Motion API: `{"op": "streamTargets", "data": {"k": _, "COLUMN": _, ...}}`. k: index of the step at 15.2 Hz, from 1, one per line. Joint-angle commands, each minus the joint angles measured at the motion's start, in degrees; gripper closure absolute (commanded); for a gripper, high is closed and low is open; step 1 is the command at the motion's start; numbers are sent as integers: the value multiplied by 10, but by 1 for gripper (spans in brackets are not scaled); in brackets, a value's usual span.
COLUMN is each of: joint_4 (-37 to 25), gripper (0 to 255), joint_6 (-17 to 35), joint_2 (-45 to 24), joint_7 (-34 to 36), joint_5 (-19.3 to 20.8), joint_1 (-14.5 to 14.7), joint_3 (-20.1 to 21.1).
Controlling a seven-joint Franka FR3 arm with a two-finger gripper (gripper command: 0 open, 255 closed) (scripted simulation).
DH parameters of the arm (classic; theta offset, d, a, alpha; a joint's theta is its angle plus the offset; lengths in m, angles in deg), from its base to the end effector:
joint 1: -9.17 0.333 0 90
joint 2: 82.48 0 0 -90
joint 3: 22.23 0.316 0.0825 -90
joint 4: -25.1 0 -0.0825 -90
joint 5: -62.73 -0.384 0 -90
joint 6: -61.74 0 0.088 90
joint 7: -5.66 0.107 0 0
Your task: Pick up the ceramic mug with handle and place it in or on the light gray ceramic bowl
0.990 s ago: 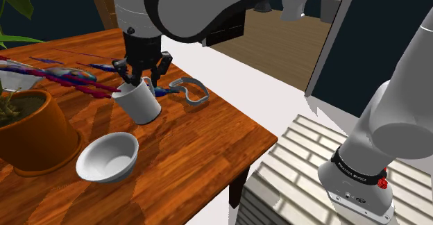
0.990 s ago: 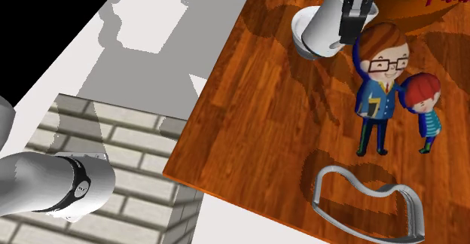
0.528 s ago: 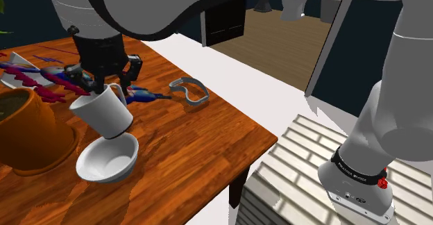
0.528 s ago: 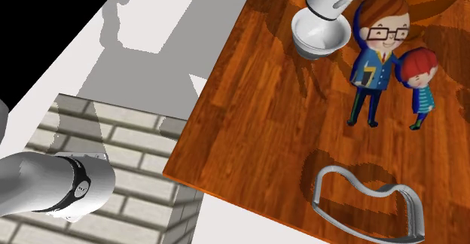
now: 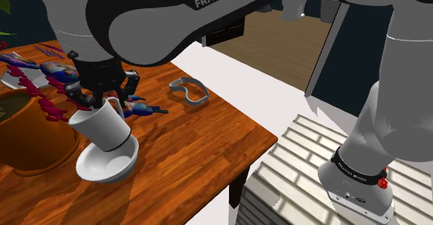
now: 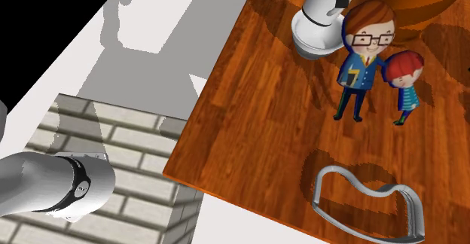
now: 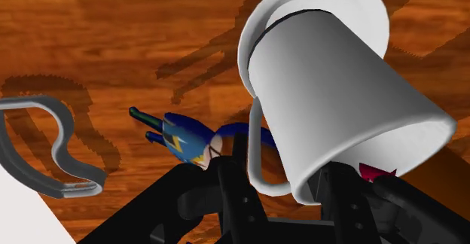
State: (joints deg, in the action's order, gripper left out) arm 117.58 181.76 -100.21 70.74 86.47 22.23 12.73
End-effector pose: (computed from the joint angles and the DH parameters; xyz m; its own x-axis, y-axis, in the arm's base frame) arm 0.4894 0.4484 0.4965 0.9402 -0.1803 0.2890 -0.1570 -0.9823 -0.1022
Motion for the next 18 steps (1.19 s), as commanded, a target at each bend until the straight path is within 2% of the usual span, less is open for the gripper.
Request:
{"op": "streamTargets", "data": {"k": 1, "joint_4": 11, "gripper": 255, "joint_6": 15, "joint_2": -2, "joint_7": 4, "joint_5": 4, "joint_1": -1, "joint_3": -2}}
{"op": "streamTargets", "data": {"k": 11, "joint_4": 61, "gripper": 255, "joint_6": 78, "joint_2": -22, "joint_7": 32, "joint_5": 31, "joint_1": 2, "joint_3": -13}}
{"op": "streamTargets", "data": {"k": 18, "joint_4": 61, "gripper": 255, "joint_6": 78, "joint_2": -22, "joint_7": 32, "joint_5": 31, "joint_1": 2, "joint_3": -13}}
